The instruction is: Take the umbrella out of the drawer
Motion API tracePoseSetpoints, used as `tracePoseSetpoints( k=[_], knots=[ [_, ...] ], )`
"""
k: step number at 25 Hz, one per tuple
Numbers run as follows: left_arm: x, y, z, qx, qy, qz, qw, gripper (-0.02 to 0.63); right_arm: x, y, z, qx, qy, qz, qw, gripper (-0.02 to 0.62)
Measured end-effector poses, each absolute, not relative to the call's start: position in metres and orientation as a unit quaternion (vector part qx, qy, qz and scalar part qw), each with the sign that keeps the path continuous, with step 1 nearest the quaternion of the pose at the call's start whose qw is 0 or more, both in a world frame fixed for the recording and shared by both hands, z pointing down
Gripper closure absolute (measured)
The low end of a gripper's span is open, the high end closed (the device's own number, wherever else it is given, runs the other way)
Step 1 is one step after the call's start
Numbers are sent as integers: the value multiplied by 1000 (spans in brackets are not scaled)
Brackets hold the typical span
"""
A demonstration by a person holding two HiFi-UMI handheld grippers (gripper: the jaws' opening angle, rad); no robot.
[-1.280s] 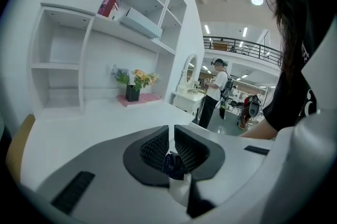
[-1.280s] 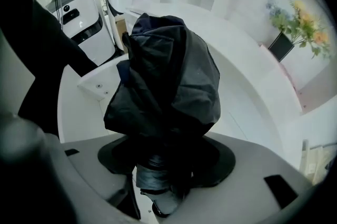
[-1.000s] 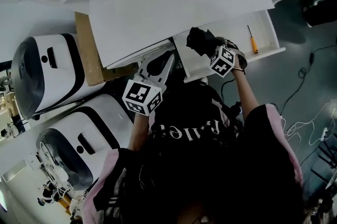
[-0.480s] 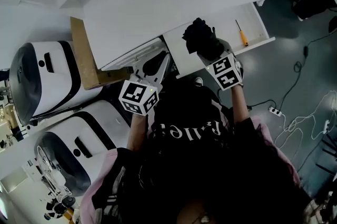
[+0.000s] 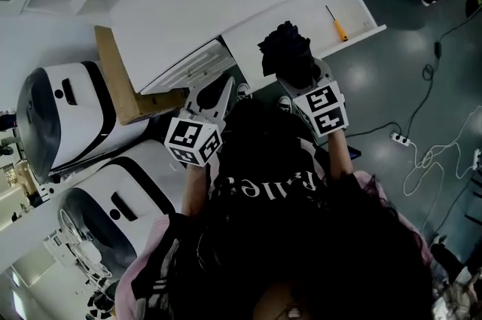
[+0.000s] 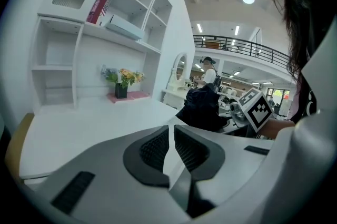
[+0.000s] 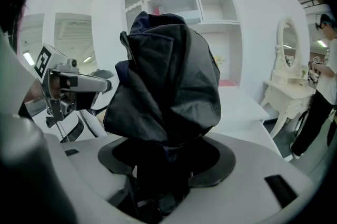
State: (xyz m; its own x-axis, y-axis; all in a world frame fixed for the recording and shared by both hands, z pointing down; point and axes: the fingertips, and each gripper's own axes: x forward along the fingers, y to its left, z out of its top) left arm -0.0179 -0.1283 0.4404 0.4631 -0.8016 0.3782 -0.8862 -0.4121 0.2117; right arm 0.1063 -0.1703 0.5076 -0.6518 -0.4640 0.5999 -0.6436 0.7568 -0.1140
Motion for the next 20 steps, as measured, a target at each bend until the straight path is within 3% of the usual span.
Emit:
tracePoseSetpoints(
  k=[11, 20],
  knots=[
    [-8, -110, 429, 868, -451, 108, 178, 566, 119, -140, 503, 381, -867, 192, 257, 327],
    [-77, -50, 426, 884, -424, 95, 172, 566, 63, -83, 491, 433, -849, 214, 216, 327]
  ],
)
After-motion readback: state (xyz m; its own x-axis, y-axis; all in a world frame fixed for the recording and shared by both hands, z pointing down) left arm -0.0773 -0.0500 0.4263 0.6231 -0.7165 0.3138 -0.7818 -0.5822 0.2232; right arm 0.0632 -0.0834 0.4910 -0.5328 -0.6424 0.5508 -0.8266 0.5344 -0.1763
